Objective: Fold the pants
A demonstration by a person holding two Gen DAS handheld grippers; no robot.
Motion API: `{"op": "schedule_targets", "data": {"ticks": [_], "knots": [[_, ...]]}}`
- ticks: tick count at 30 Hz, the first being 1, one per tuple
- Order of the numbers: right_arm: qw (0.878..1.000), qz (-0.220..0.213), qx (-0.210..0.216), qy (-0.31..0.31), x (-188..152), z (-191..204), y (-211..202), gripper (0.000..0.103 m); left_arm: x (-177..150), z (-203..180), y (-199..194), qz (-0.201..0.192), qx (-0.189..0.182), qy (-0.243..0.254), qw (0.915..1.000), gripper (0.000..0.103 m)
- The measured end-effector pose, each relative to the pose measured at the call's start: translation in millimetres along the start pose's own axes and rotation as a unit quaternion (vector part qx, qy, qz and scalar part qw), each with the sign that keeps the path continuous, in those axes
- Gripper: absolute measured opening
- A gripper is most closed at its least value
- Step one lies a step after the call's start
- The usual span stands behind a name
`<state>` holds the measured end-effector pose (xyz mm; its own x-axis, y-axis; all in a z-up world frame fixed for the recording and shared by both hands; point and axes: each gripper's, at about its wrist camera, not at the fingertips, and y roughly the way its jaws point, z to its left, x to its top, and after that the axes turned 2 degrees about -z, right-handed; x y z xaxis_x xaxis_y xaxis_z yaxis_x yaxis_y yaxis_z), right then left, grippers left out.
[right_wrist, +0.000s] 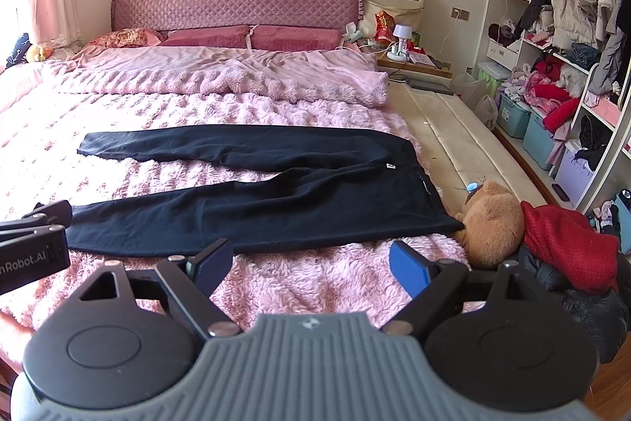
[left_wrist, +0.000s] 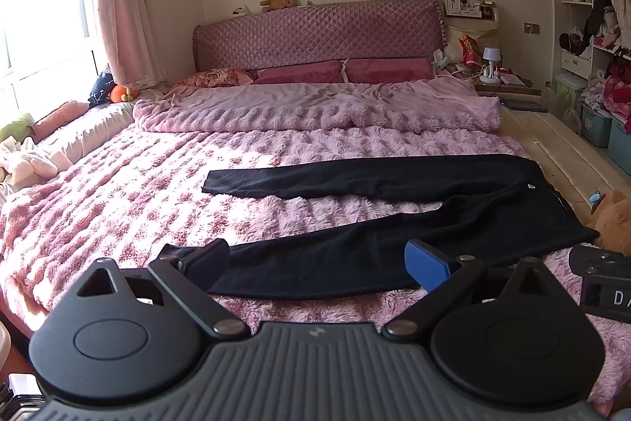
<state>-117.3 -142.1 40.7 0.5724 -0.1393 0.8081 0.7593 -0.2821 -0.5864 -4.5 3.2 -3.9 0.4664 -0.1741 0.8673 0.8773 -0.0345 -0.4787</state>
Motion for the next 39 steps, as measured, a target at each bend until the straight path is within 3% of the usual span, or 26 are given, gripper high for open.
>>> {"op": "schedule_targets", "data": {"ticks": [39], "knots": [[1.000,0.000,0.000,0.000,-0.5,0.8,1.2,0.083,-1.5,2.7,3.0,0.006,-0.003,-0.003,1.0000,0.103]]}}
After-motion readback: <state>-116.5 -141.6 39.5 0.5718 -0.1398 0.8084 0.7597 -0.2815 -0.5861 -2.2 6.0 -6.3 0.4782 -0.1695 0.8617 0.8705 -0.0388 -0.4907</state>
